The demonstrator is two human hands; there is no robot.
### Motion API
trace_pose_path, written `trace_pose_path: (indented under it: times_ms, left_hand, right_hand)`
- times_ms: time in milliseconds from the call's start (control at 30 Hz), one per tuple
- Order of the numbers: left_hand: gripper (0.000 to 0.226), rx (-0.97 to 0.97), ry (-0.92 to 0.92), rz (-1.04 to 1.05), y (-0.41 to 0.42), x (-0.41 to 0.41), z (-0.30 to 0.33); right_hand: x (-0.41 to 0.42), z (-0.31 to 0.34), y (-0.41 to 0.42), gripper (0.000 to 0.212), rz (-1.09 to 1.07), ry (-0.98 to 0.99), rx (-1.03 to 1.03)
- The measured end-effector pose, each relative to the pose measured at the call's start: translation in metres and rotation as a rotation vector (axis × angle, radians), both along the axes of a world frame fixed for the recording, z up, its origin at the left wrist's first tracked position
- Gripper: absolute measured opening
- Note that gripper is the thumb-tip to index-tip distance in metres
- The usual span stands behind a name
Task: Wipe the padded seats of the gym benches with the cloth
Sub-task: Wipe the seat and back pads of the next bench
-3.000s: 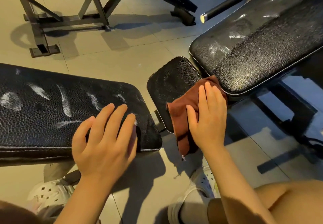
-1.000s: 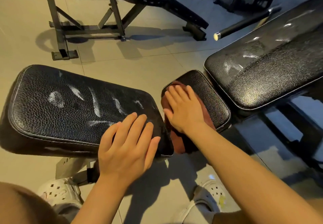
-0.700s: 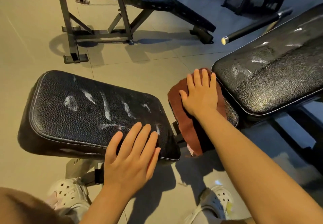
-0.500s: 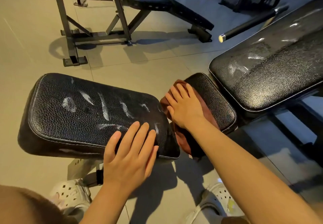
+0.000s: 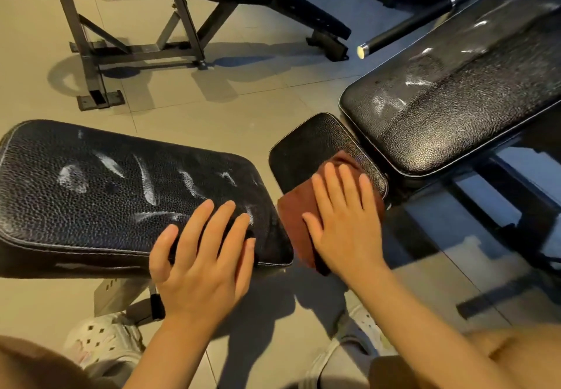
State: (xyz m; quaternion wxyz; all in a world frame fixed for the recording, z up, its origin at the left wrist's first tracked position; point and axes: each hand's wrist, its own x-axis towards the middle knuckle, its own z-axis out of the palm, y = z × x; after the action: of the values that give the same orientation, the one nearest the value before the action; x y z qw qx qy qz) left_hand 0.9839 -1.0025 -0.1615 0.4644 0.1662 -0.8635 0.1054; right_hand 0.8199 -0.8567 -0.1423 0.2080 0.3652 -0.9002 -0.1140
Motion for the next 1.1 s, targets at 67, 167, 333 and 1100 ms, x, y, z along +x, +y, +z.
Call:
trace_pose_path:
  times_ms: [67,167,333,1100]
  left_hand:
    - [0.027,0.005,-0.011,-0.015,-0.001,0.001,-0.001]
    - [0.028,-0.011,-0.031,-0.043,-0.004,0.003,-0.003]
    - [0.027,-0.012,-0.028,-0.058,-0.002,0.004,-0.004]
    - [0.031,-0.048,-0.014,-0.033,-0.002,-0.001,-0.012]
  right_hand:
    - [0.024,-0.021,-0.004,0.067,0.046,-0.066,0.102]
    - [0.028,-0.026,-0.010,0.058,0.057,-0.097,0.104]
    - [-0.008,0.007,-0.020,0.075,-0.071,-0.064,-0.032]
    - [-0.060,0.037,-0.054,0.062,-0.109,-0.091,0.135]
